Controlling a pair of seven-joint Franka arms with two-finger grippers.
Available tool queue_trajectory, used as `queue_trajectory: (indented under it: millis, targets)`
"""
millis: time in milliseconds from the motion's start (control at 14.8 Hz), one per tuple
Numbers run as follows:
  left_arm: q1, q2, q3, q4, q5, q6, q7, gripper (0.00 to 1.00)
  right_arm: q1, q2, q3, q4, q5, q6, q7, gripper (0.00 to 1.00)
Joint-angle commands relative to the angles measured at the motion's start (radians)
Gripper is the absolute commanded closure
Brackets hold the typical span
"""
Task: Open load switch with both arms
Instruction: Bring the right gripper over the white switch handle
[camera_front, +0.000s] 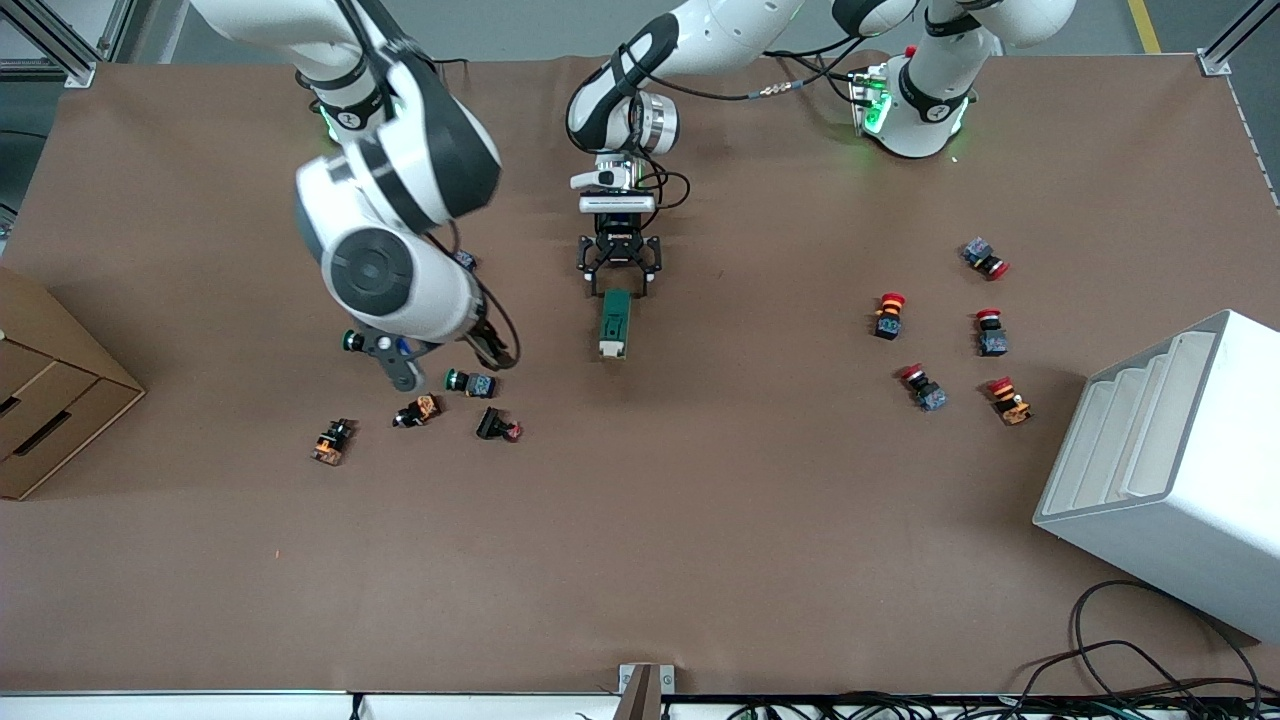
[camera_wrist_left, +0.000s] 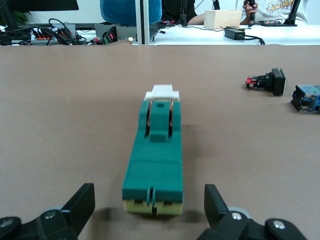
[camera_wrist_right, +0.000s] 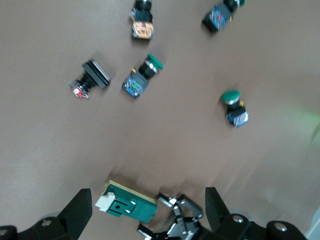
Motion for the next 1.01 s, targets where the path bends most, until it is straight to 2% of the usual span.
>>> queue_trajectory:
  millis: [0, 405, 944]
  targets:
    - [-0.025, 0.013, 0.006, 0.006, 0.020, -0.036, -0.046, 0.02, 0.044, 0.132, -0.010, 0.109, 0.027, -0.001, 0.159, 0.00]
    - [-0.045, 0.031, 0.006, 0.006, 0.019, -0.047, -0.083, 0.02, 0.127, 0.270, -0.008, 0.137, 0.067, 0.193, 0.429, 0.00]
    - [-0.046, 0.039, 0.006, 0.006, 0.019, -0.047, -0.081, 0.02, 0.198, 0.359, -0.010, 0.137, 0.068, 0.223, 0.536, 0.00]
